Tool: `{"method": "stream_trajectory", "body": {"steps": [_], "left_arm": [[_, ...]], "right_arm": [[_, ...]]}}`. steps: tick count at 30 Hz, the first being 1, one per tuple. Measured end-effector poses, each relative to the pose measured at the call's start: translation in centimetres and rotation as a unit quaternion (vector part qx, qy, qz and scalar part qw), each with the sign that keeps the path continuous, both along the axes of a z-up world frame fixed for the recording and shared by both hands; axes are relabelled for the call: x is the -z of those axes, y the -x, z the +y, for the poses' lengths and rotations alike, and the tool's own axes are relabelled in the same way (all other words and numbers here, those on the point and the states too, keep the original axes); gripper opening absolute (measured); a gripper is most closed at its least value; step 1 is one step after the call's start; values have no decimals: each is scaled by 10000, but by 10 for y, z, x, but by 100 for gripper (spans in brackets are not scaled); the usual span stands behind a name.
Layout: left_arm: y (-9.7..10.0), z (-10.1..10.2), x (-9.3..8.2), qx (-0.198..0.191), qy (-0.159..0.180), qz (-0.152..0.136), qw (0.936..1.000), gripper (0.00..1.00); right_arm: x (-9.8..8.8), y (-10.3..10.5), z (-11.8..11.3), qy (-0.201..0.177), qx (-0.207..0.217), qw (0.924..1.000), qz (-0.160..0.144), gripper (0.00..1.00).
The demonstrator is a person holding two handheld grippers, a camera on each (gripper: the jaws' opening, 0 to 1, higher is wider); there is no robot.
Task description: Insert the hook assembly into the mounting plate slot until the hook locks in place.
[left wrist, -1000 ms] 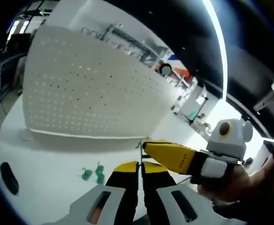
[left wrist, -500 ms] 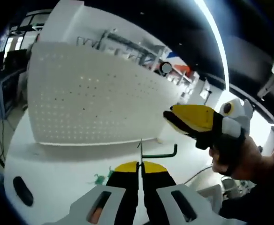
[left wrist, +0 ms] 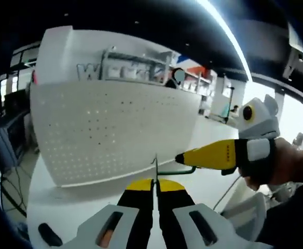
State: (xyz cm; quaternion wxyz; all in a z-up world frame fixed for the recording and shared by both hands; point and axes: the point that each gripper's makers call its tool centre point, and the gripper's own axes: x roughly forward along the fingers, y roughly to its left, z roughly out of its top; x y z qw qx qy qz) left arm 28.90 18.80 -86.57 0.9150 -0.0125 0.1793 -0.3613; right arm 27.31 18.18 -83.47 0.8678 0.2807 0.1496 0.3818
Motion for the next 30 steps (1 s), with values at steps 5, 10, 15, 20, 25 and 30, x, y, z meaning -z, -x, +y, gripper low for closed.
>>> {"method": "stream_trajectory", "body": {"steps": [5, 10, 15, 20, 25, 30], "left_arm": [[-3, 1, -2, -92, -129, -183, 9997, 1], [-2, -3, -7, -21, -203, -386, 9990, 1], [-3, -6, -12, 29, -270, -542, 9982, 1], [-2, -5, -15, 24, -235, -607, 9979, 1], [-3, -5, -12, 27, -201, -535, 9984, 1], [-2, -4, -10, 85, -283, -564, 9980, 2]], "right_arm": [[-1, -3, 0, -257, 59, 9995, 147, 9], [-1, -4, 4, -100, 5, 9999, 41, 7], [-2, -4, 4, -140, 32, 9999, 59, 6], [-3, -4, 3, -168, 80, 9998, 47, 3], [0, -6, 2, -81, 171, 9998, 22, 2], [2, -6, 4, -7, 224, 9997, -8, 1]]}}
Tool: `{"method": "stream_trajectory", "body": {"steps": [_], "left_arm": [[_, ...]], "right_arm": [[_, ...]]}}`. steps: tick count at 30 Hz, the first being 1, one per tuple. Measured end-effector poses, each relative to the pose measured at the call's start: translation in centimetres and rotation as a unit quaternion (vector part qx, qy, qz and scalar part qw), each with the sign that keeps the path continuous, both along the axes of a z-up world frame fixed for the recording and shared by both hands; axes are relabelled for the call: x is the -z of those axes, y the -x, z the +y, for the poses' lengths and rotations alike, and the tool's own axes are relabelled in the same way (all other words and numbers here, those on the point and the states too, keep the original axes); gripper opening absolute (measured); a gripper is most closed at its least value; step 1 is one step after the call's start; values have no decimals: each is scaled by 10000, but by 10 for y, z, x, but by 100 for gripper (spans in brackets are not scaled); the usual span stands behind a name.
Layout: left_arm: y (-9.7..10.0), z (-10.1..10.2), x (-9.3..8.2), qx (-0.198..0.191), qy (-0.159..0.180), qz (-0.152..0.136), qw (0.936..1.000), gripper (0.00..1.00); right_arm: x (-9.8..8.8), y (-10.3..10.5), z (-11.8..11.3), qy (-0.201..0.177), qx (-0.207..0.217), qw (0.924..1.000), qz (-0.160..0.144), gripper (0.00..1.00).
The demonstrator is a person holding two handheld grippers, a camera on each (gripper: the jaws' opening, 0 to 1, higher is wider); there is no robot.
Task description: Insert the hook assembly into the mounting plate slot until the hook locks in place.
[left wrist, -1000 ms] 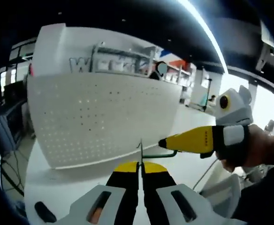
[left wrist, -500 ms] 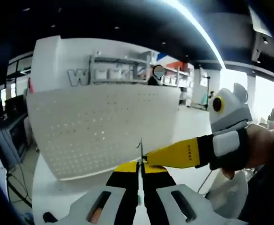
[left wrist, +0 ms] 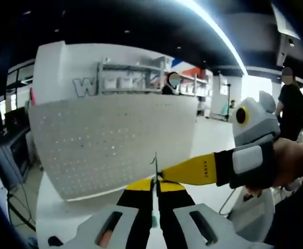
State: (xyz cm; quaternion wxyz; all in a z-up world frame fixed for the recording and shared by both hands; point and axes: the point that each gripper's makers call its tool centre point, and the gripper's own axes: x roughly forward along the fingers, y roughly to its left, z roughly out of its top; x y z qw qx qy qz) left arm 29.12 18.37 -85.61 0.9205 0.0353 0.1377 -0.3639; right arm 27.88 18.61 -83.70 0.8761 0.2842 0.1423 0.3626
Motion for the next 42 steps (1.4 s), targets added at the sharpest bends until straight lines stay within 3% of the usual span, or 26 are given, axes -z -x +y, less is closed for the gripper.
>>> {"method": "stream_trajectory", "body": {"steps": [5, 10, 16, 26, 28, 31, 35, 38, 42], "left_arm": [[1, 1, 6, 56, -266, -156, 9995, 4], [1, -2, 8, 152, -278, -171, 9994, 6], [1, -6, 17, 301, -103, 40, 9995, 19], [4, -11, 24, 516, -293, 89, 9982, 35], [4, -11, 24, 531, -291, 120, 9981, 43], [6, -13, 23, 583, -162, 192, 9980, 55], [10, -12, 22, 684, -91, 155, 9975, 58], [13, -12, 20, 702, 182, 293, 9969, 69], [16, -12, 14, 791, 335, 211, 9961, 68]], "right_arm": [[5, 0, 1, 153, 7, 9999, -32, 1], [7, 0, -1, 381, -19, 9992, -139, 1], [9, 1, -2, 758, -189, 9965, -293, 1], [11, -4, -7, 1173, -226, 9914, -526, 1], [10, -4, -8, 1279, -241, 9896, -609, 1], [8, -4, -8, 1336, -249, 9884, -675, 1], [7, -6, -14, 1475, -100, 9857, -806, 1], [8, -6, -17, 1531, -87, 9847, -822, 1], [10, -8, -19, 1543, -43, 9847, -809, 1]]}}
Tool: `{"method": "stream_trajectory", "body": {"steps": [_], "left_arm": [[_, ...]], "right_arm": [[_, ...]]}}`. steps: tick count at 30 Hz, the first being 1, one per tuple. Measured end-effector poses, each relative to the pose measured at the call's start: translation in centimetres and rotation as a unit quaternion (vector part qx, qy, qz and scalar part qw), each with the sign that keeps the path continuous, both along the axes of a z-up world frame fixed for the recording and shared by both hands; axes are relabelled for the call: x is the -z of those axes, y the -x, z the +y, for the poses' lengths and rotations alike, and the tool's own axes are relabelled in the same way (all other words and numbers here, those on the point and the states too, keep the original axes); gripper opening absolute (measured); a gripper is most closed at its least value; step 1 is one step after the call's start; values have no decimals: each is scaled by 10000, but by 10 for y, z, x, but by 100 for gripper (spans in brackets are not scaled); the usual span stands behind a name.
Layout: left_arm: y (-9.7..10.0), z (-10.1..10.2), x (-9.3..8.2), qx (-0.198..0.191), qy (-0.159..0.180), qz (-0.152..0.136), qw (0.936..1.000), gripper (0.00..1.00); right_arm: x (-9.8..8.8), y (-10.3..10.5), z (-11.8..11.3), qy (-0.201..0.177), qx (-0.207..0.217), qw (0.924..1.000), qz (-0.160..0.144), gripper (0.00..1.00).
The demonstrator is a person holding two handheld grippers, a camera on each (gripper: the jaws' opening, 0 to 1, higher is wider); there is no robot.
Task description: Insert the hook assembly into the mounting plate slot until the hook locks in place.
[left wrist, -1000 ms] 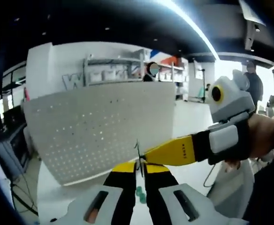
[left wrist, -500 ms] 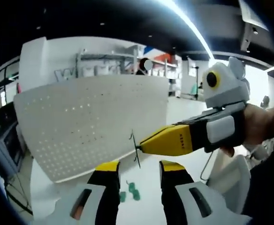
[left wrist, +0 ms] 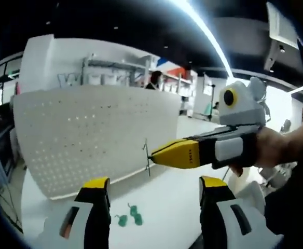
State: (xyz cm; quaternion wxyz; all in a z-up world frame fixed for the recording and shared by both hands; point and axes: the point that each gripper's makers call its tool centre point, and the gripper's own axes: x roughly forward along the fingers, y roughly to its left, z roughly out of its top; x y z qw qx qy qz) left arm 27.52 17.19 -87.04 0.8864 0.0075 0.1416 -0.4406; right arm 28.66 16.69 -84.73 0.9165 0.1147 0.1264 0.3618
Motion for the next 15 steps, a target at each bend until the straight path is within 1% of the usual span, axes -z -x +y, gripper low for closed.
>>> {"method": "stream_trajectory", "body": {"steps": [3, 8, 13, 15], "left_arm": [[0, 1, 0, -20, -71, 9, 10000, 74], [3, -1, -2, 5, 71, 92, 9999, 81], [4, -1, -2, -80, 109, 141, 9998, 89], [4, -1, 0, -108, 61, 147, 9998, 92]], "right_arm": [[-1, -2, -1, -54, 58, 10000, -2, 1], [-3, -4, -1, -32, 94, 9999, -80, 1], [-4, -7, -2, -28, 170, 9997, -159, 1], [-4, -9, -4, -5, 230, 9995, -201, 1]]}}
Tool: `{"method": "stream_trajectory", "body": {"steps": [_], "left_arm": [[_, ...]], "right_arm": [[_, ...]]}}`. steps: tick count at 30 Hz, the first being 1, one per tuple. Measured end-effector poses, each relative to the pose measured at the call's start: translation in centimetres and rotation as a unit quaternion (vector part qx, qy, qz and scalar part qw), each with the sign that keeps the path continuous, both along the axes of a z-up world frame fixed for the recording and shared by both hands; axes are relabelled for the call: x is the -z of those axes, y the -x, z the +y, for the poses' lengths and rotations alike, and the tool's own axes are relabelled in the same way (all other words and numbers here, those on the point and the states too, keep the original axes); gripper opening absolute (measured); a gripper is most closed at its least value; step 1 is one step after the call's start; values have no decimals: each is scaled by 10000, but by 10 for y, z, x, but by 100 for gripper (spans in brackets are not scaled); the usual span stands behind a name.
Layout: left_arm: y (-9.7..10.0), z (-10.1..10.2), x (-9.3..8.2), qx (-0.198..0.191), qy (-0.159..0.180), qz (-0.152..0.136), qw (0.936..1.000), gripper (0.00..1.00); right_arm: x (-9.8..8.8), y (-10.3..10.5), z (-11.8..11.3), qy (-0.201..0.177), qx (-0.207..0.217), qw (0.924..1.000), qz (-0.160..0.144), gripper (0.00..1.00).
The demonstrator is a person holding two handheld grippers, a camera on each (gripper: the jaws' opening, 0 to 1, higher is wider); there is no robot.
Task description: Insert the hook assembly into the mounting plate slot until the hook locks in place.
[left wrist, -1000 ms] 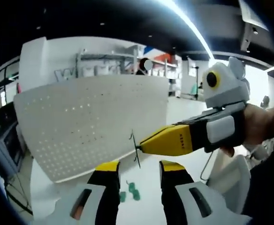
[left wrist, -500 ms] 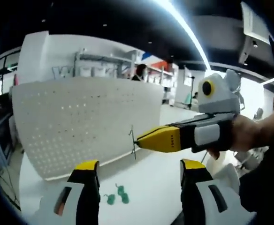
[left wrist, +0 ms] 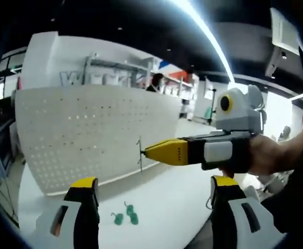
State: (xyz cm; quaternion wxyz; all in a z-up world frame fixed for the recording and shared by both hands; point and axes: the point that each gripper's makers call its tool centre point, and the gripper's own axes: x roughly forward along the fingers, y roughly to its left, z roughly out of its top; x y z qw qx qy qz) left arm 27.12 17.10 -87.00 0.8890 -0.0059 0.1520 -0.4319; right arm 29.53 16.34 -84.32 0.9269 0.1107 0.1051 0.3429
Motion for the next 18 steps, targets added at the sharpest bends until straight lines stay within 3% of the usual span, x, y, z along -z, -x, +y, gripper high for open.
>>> {"method": "stream_trajectory", "body": {"steps": [6, 18], "left_arm": [[-1, 1, 0, -80, -66, -51, 9999, 100], [3, 0, 11, -95, -153, 118, 9998, 100]], "right_arm": [[3, -10, -12, -39, 300, 9995, 9, 1], [-4, -33, -32, 19, 874, 9959, -236, 1]]}}
